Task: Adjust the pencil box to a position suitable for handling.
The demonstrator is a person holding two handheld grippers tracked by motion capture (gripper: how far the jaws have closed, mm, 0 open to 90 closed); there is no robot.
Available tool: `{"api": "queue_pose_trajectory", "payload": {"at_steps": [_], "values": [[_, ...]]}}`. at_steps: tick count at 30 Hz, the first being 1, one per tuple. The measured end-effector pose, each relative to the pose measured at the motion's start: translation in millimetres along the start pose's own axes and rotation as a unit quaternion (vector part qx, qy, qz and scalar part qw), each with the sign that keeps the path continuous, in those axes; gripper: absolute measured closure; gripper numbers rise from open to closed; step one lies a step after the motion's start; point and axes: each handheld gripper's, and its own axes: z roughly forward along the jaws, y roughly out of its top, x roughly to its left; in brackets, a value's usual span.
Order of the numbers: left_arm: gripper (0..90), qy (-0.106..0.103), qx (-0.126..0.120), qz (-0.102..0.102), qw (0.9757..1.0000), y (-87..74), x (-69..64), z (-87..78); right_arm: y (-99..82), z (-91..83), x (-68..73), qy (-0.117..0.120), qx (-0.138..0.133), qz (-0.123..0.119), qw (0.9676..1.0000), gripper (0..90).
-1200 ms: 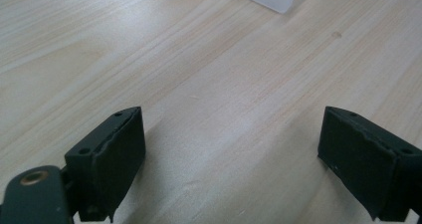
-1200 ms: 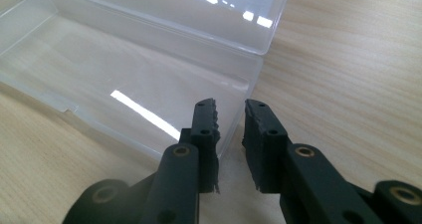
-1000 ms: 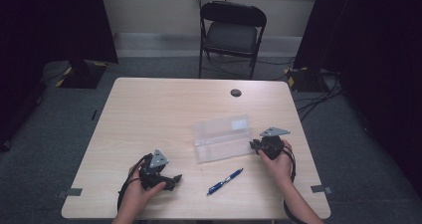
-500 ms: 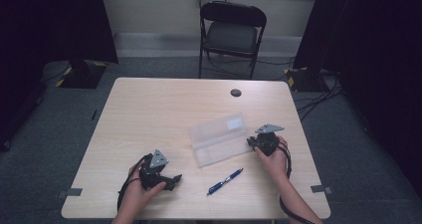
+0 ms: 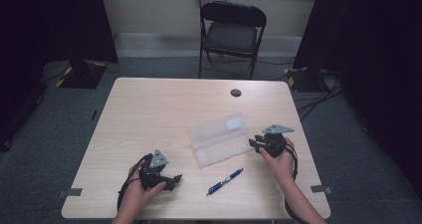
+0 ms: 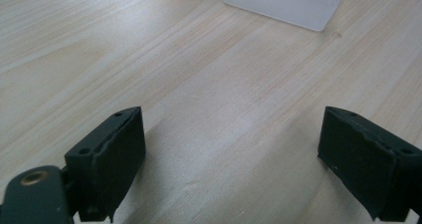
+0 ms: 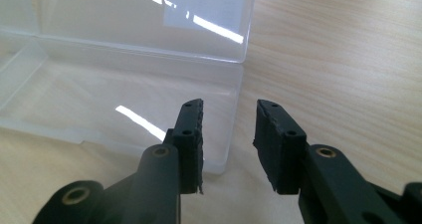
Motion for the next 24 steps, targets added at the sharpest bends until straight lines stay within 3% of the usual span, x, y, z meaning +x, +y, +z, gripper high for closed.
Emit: {"api": "queue_pose_trajectory", "payload": {"at_steps": [4, 11, 15, 20, 22, 24], "values": [[11.1, 0.000, 0.000, 0.000, 1.0000, 0.0, 0.0, 0.0, -10.7, -10.5, 3.4, 0.009, 0.004, 0.000, 1.0000, 60.4], [11.1, 0.000, 0.000, 0.000, 1.0000, 0.0, 0.0, 0.0, -20.6, -10.6, 9.0, 0.018, 0.015, -0.011, 0.9997, 57.4], [11.1, 0.000, 0.000, 0.000, 1.0000, 0.0, 0.0, 0.0, -18.7, -9.7, 12.4, 0.016, 0.013, -0.022, 0.9996, 53.4], [11.1, 0.000, 0.000, 0.000, 1.0000, 0.0, 0.0, 0.0, -11.3, -8.3, 7.6, 0.013, 0.008, -0.015, 0.9998, 51.6], [11.1, 0.000, 0.000, 0.000, 1.0000, 0.0, 0.0, 0.0, -9.1, -8.1, 6.3, 0.017, 0.006, -0.019, 0.9997, 51.3], [11.1, 0.000, 0.000, 0.000, 1.0000, 0.0, 0.0, 0.0, -3.3, -8.6, 7.7, 0.034, -0.001, -0.030, 0.9989, 49.6]]}}
